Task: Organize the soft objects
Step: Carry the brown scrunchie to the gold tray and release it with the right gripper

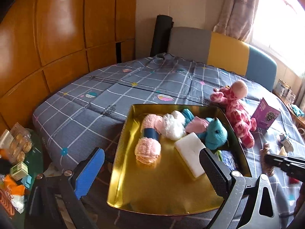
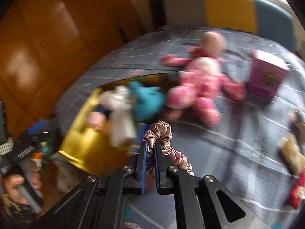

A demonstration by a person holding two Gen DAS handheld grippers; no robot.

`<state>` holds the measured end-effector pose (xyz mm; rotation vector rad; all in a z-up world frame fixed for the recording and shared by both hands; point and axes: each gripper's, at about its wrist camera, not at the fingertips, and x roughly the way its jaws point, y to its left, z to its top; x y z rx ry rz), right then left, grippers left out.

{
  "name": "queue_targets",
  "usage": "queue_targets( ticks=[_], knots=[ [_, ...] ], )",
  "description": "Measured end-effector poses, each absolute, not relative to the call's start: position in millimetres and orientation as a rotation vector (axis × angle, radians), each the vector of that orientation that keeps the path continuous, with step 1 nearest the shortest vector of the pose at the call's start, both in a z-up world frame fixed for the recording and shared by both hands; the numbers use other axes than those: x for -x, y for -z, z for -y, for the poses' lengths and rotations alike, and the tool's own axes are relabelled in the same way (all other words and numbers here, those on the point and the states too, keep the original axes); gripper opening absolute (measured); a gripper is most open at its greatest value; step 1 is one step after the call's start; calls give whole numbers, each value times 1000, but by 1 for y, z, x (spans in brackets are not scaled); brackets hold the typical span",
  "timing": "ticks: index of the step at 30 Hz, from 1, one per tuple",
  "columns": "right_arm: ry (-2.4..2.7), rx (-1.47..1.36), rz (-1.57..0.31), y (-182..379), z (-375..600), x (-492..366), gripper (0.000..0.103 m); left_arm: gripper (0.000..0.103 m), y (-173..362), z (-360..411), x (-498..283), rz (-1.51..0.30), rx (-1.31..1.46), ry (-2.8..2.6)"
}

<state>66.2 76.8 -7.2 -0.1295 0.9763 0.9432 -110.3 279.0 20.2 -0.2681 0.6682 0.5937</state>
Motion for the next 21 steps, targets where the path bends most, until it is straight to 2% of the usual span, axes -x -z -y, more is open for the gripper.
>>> queue_targets(
  ticks=[13,16,19,21],
  knots=[
    [-1117,183,-1115,40,-219,-45,6,100,-29,-329,132,-613,328,-731],
    [-1104,197,-1156,58,-239,-50,9,100,-27,-336,133,-613,331,-748],
    [-1057,205,-1161,72,-249,-57,22,100,-23,-339,132,-625,337,-753],
    [-1057,192,-1174,75,-248,-61,24,100,-20,-340,131,-637,343,-749]
  ],
)
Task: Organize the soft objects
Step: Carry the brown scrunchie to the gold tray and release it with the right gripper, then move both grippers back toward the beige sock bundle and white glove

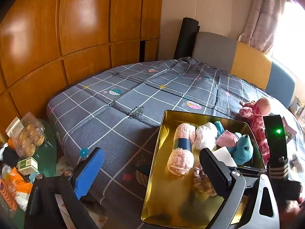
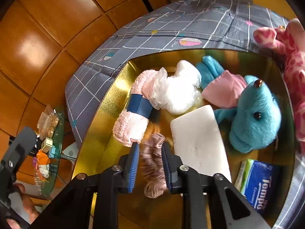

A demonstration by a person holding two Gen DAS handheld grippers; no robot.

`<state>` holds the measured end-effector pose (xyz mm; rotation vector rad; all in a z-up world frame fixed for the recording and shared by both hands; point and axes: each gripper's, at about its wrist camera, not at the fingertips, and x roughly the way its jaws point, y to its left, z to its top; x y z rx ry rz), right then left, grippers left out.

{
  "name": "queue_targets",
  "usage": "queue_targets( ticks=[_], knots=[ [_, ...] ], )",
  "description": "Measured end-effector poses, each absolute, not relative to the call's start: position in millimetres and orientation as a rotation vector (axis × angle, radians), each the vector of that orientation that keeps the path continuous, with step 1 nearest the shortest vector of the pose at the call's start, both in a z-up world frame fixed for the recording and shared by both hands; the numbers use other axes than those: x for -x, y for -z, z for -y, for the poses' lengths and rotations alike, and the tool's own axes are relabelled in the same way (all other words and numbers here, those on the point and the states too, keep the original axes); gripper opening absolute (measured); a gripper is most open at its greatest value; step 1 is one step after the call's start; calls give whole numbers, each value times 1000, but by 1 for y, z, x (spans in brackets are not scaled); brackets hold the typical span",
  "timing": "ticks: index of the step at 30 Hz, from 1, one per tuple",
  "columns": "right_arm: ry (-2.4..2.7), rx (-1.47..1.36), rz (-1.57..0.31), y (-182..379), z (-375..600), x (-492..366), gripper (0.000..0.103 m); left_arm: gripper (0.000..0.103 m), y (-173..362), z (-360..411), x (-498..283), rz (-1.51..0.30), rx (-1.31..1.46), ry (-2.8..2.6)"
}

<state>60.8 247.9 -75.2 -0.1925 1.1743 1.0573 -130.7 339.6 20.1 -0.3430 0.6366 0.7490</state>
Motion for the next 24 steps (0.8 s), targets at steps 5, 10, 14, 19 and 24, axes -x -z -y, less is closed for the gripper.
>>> queue_targets(
  ticks=[5,10,14,19,24],
  knots=[
    [-1056,192,-1121,64,-234,-56,29,100,-15,-336,126,-653,334,-731],
    [-1012,207,-1040,48,-215,-51,31,100,-16,-328,123,-654,316,-714],
    [-964,216,-985,37,-199,-47,33,100,-19,-321,122,-648,303,-688],
    [-908,229,-939,29,-175,-47,34,100,-22,-309,118,-648,287,-651],
    [-857,220,-906,22,-145,-52,35,100,-23,-294,113,-653,266,-614]
  ],
)
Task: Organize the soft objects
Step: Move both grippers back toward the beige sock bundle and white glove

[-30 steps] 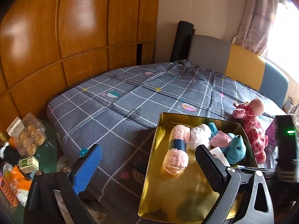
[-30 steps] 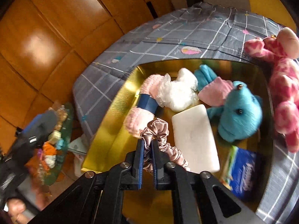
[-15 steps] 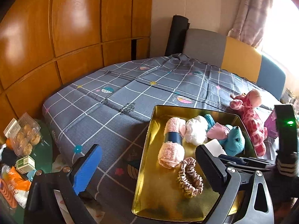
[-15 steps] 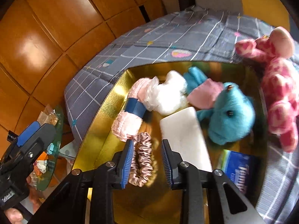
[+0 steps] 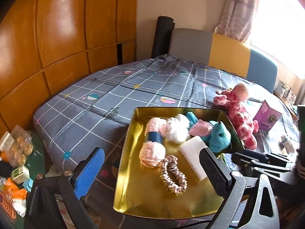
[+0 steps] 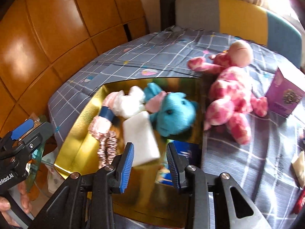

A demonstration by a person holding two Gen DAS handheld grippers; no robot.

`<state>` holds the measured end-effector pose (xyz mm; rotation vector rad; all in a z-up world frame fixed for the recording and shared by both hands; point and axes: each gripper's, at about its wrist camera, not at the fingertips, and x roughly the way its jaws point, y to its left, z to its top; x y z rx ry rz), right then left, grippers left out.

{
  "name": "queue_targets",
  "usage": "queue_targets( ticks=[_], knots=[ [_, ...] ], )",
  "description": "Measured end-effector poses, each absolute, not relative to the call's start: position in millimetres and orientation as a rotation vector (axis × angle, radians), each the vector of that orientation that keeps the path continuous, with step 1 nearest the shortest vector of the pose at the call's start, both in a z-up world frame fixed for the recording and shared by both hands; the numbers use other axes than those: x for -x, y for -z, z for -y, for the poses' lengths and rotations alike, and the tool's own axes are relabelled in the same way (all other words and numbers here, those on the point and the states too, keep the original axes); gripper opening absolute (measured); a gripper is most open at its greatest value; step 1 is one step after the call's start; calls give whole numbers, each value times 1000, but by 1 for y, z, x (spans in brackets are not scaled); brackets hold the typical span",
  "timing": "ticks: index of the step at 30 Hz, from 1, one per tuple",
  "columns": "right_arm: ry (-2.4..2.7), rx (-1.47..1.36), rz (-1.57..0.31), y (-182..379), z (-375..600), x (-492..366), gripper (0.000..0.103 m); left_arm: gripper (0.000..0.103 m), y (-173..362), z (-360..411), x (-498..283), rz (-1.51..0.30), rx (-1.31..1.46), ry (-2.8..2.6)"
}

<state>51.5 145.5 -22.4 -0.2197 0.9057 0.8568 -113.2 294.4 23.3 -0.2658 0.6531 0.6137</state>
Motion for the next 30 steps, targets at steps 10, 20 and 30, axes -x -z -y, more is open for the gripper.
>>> queue_targets(
  ticks=[10,20,30],
  knots=[
    [-703,197,-841,3,-61,-75,38,100,-28,-264,99,-666,221,-536],
    [-421,76,-822,-6,71,-118,39,100,-32,-219,63,-697,130,-405],
    [-89,-61,-764,-3,197,-150,40,100,-33,-163,21,-736,25,-251]
  ],
)
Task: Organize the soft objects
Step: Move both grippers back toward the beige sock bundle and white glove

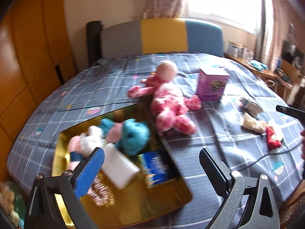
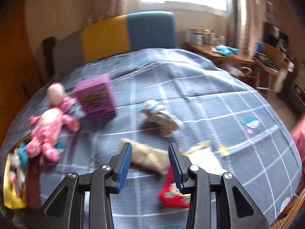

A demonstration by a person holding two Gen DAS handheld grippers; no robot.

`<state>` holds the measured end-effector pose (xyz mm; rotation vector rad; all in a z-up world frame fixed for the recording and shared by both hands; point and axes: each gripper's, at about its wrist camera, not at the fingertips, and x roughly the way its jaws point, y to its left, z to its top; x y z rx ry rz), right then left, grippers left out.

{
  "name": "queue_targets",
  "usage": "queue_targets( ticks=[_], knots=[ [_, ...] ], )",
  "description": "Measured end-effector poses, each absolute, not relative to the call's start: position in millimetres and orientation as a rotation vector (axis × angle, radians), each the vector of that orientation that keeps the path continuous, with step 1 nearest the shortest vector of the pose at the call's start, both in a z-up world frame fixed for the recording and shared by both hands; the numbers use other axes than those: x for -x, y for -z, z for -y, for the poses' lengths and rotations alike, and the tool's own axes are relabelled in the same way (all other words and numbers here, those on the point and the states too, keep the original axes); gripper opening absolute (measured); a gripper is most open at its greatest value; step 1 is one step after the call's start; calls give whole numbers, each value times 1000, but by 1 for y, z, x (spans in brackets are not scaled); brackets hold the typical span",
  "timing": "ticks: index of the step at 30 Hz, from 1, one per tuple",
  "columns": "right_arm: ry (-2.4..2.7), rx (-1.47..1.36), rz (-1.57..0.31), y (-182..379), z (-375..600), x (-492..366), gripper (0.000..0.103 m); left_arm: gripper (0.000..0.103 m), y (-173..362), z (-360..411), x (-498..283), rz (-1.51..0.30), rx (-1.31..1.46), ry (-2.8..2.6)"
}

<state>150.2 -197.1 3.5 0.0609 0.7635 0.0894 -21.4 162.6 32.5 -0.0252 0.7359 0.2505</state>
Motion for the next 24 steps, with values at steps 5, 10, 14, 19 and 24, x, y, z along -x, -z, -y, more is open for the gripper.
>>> queue_targets(
  ticks=[5,10,14,19,24],
  knots=[
    [112,-229,-753,11,260,-159,40,100,-36,-128,-6,-747,-14,-154],
    [134,-399,-797,20,288,-160,40,100,-30,-90,-37,-784,-30,-55],
    [112,-422,-806,22,287,-161,40,100,-17,-54,-67,-843,-48,40],
    [97,-465,-807,23,292,-160,40,100,0,-7,-100,-895,-89,152],
    [81,-504,-817,26,296,-161,40,102,15,35,-138,-933,-99,229]
  ],
)
